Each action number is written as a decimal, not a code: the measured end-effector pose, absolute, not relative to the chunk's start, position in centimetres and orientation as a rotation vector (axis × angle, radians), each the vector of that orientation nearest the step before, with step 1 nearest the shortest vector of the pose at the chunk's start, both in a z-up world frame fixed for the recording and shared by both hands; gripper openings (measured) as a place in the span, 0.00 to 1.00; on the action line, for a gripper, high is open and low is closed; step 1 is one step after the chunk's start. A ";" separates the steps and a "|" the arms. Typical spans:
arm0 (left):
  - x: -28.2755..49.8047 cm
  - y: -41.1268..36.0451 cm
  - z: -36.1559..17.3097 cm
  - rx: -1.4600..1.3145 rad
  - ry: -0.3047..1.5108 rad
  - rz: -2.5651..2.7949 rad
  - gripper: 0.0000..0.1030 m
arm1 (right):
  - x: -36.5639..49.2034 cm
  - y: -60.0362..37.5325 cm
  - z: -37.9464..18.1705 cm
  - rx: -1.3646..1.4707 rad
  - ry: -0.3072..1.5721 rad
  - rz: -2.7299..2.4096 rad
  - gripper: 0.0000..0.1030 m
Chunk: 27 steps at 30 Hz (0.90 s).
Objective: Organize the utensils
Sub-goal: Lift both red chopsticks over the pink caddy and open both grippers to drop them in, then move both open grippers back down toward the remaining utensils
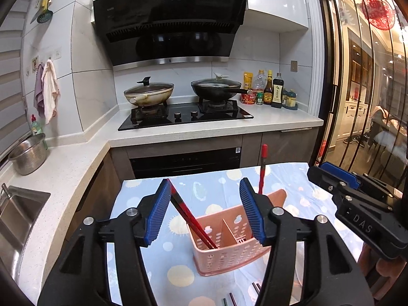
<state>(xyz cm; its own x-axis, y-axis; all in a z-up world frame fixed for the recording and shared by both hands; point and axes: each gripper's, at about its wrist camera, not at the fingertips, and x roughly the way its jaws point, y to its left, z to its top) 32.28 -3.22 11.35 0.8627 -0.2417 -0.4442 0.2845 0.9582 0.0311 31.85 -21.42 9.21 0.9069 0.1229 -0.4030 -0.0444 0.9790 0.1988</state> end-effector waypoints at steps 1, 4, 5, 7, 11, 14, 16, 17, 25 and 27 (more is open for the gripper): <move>31.8 -3.1 11.3 0.099 0.449 -0.276 0.55 | 31.3 -21.4 9.2 0.185 0.424 0.086 0.29; 30.4 -2.9 11.2 0.106 0.440 -0.269 0.56 | 29.6 -21.2 9.3 0.166 0.414 0.078 0.29; 30.0 -2.8 11.2 0.103 0.441 -0.272 0.56 | 29.0 -21.1 9.4 0.162 0.413 0.079 0.29; 29.1 -2.6 11.1 0.100 0.441 -0.276 0.56 | 27.8 -21.0 9.3 0.160 0.410 0.082 0.29; 27.2 -2.4 10.8 0.106 0.437 -0.275 0.56 | 25.5 -20.7 9.1 0.144 0.403 0.081 0.29; 25.9 -2.3 10.6 0.111 0.437 -0.274 0.56 | 23.8 -20.3 8.9 0.118 0.400 0.072 0.29; 25.0 -2.1 10.4 0.106 0.442 -0.281 0.56 | 22.7 -20.1 8.6 0.115 0.404 0.075 0.29; 24.5 -2.0 10.3 0.107 0.443 -0.282 0.56 | 22.2 -20.1 8.6 0.117 0.407 0.078 0.29; 20.9 -1.8 8.8 0.115 0.463 -0.288 0.60 | 18.5 -20.1 6.7 0.131 0.447 0.086 0.29; 20.0 -1.9 8.2 0.117 0.473 -0.290 0.60 | 17.5 -20.2 6.2 0.136 0.458 0.085 0.29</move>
